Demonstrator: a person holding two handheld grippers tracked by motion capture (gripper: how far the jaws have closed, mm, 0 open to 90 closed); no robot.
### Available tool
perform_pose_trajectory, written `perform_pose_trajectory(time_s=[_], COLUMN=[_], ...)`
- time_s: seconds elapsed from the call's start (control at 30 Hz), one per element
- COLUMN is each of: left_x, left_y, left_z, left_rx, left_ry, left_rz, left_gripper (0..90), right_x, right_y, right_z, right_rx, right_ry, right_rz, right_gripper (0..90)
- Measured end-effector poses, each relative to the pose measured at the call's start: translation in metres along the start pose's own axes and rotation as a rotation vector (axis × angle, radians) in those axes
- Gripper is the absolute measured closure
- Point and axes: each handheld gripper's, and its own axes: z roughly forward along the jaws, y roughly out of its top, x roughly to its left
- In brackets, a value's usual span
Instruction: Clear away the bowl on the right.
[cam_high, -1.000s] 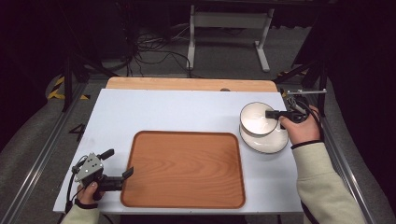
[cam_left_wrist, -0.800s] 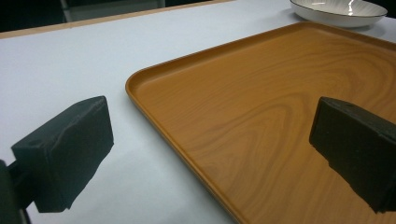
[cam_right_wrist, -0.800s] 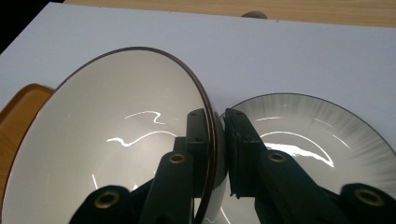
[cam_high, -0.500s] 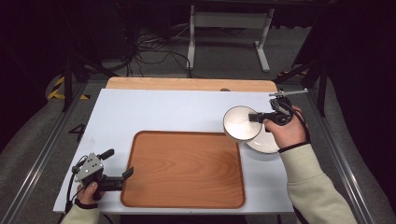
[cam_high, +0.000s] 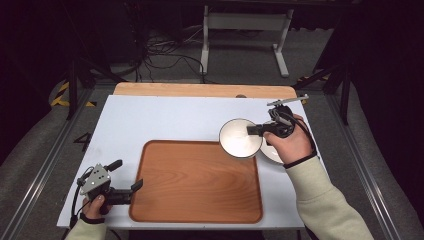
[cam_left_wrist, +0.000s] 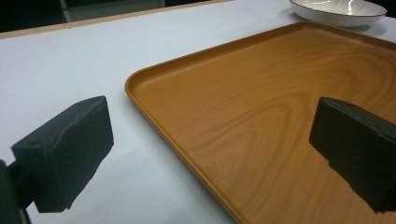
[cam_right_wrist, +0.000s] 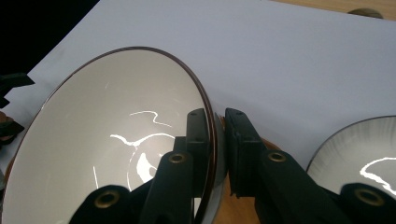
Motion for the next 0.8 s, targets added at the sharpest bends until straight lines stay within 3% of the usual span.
perform_pose_trajectory(time_s=[0.8], left_x=[0.0], left_y=[0.0], left_z=[0.0], left_rx=[0.0], left_ry=[0.0], left_rz=[0.002], left_gripper=[0.4], right_x=[0.056], right_y=[0.008], right_z=[0.021], right_rx=[0.034], right_ry=[0.119], right_rz=[-0.081], right_gripper=[80.6])
